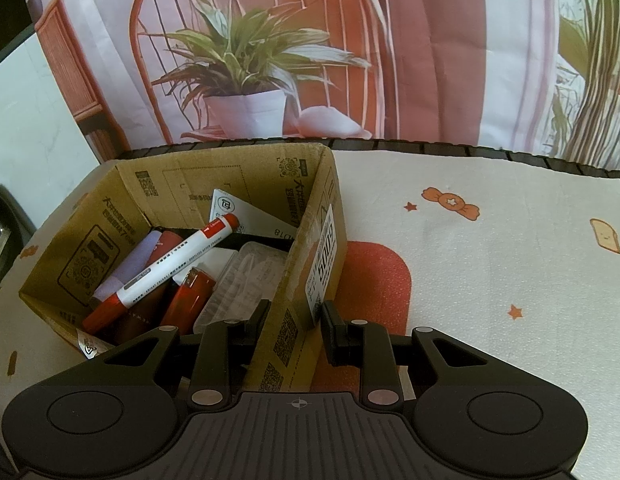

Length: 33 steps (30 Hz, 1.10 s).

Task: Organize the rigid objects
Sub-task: 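Carry the gold card over the box and drop it inside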

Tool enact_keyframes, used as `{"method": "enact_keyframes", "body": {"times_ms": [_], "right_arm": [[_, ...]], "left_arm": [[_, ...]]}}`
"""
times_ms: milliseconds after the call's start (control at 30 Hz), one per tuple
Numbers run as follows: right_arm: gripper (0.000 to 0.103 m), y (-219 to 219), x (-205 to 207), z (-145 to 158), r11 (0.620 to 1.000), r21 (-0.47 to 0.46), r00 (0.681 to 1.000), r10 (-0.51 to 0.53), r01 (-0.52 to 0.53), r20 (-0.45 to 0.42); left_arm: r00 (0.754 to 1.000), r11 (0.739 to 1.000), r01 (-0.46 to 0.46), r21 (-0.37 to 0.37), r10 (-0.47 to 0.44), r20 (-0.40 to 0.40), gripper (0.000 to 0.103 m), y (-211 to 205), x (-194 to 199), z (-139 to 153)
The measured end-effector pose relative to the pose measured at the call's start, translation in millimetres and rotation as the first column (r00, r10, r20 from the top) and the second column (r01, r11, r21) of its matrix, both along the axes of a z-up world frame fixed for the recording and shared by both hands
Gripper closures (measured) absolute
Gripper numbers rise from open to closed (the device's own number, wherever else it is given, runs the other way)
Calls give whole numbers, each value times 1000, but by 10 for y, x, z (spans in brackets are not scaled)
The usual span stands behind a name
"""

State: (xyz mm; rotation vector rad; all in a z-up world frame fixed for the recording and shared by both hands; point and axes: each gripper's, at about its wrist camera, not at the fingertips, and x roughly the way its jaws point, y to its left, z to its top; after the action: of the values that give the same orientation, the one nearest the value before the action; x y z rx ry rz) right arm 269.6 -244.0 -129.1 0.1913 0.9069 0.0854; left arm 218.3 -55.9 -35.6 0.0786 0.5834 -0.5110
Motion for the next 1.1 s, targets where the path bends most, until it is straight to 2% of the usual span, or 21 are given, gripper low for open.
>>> {"method": "enact_keyframes", "body": {"times_ms": [133,300,533,800,867,933,1100], "right_arm": [[79,2,-9,7,1000,-2,1000,0,0,-2],[79,1,0,12,1000,-2,1000,2,-2,-3],[79,1,0,15,1000,-1,1000,6,-6,-5],[79,3,3,15,1000,-5,1000,7,-7,-9],[79,13,10,20,1000,-8,1000,7,-7,-13],[79,25,21,28,1000,-16,1000,8,-8,-19],[79,67,49,56,999,-50,999,18,-20,-36]], "left_arm": [[996,997,-76,23,77,-45,41,-40,330,-66],[989,990,-98,102,109,-104,41,-151,634,-246],[976,975,-131,179,159,-148,41,-229,802,-432],[972,972,-138,191,170,-162,40,-194,875,-466],[972,972,-143,188,174,-160,33,-177,866,-451],[970,970,-159,184,188,-151,21,-152,849,-424],[971,973,-162,166,187,-148,11,-100,798,-329]]}}
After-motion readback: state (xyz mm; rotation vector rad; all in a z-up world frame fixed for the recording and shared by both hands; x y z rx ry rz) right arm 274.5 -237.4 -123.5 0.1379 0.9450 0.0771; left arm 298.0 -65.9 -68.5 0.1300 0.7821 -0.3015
